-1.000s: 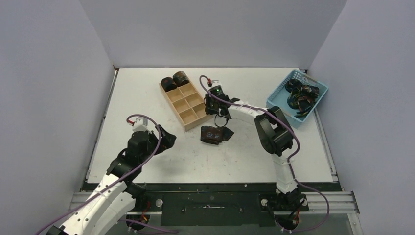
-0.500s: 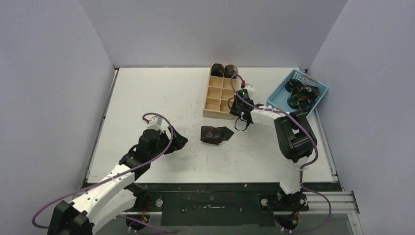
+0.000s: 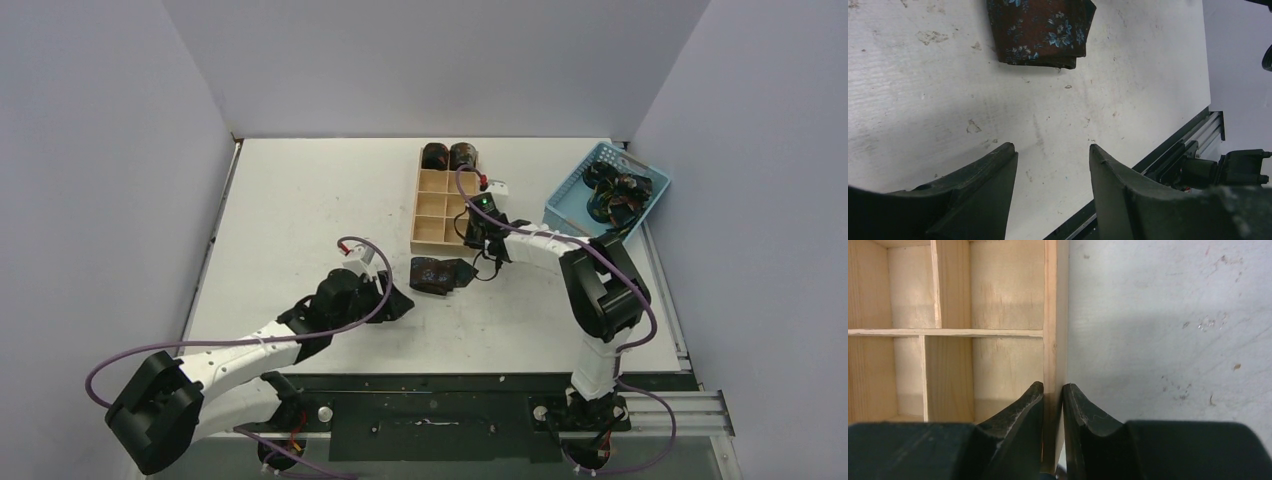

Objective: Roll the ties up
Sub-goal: Move the storage box to the center of the board, then pick up the tie at the center of the board.

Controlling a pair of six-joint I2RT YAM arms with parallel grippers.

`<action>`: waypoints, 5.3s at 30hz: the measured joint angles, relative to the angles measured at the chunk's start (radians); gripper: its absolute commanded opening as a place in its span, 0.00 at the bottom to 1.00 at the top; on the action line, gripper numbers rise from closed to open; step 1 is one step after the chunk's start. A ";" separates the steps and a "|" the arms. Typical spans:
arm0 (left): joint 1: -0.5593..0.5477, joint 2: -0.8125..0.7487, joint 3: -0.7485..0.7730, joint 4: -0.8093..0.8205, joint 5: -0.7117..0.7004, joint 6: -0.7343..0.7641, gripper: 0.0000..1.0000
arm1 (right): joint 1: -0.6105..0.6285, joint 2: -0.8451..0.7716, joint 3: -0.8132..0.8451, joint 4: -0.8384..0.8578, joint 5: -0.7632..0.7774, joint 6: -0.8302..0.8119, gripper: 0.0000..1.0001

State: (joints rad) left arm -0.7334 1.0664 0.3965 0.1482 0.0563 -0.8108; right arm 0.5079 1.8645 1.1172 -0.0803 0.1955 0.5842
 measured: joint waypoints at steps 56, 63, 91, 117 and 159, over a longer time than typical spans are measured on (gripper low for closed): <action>-0.167 0.566 -0.023 0.626 -0.192 -0.051 0.00 | 0.133 0.042 0.175 -0.179 -0.134 0.002 0.11; -0.167 0.638 0.012 0.695 -0.204 -0.070 0.00 | 0.131 0.043 0.170 -0.174 -0.151 0.027 0.05; -0.119 0.750 0.119 0.753 -0.215 -0.066 0.00 | 0.120 0.014 0.090 -0.077 -0.175 0.083 0.05; -0.156 0.561 -0.107 0.843 -0.043 -0.039 0.04 | 0.120 0.003 0.116 -0.175 -0.204 0.038 0.43; 0.212 0.166 -0.031 0.299 0.074 -0.097 1.00 | 0.185 -0.246 -0.274 0.089 -0.257 0.028 0.19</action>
State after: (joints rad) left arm -0.5213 1.2324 0.3660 0.4469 0.1299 -0.9073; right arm 0.6930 1.6188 0.8429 0.0086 -0.0612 0.6121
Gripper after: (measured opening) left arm 0.999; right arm 0.190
